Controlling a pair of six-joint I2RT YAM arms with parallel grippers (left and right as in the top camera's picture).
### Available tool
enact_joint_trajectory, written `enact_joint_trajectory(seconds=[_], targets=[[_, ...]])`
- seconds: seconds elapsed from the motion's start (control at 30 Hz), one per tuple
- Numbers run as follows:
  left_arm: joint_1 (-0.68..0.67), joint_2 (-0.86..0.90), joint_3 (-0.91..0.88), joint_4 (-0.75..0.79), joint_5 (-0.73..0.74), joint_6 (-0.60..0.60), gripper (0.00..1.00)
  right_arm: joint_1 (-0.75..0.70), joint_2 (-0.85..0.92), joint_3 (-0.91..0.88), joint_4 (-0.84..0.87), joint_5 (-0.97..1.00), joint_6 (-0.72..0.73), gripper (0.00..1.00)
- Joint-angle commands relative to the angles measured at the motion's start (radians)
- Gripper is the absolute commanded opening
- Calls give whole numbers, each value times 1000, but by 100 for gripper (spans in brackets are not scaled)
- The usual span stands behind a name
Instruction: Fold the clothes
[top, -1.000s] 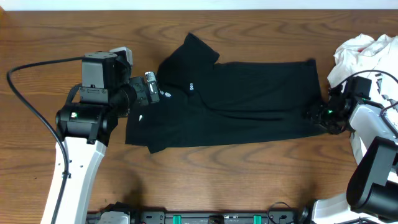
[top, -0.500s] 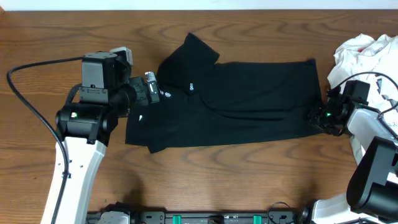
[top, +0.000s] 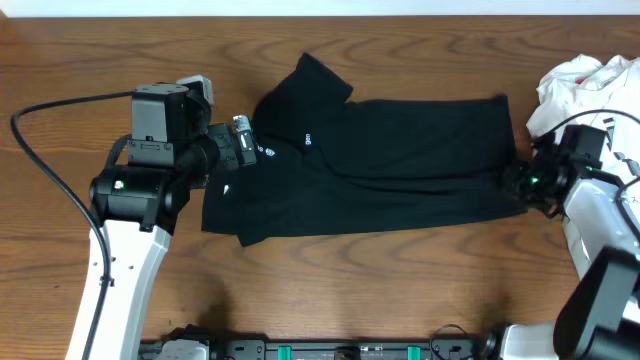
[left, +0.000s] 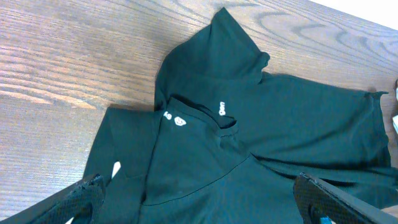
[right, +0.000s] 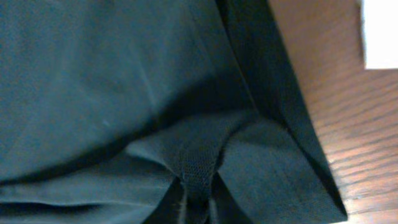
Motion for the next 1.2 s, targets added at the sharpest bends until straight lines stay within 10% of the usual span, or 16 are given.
enact_joint_trajectory(seconds=[0.0,0.83,1.17], targets=[[3,-8,0,-3,6,2,98,-6,-45,25,16,-9,29,4],[3,-8,0,-3,6,2,98,-3,17,-6,216,3,72,16],[3,-8,0,-3,6,2,98,-3,132,-5,306,2,71,57]])
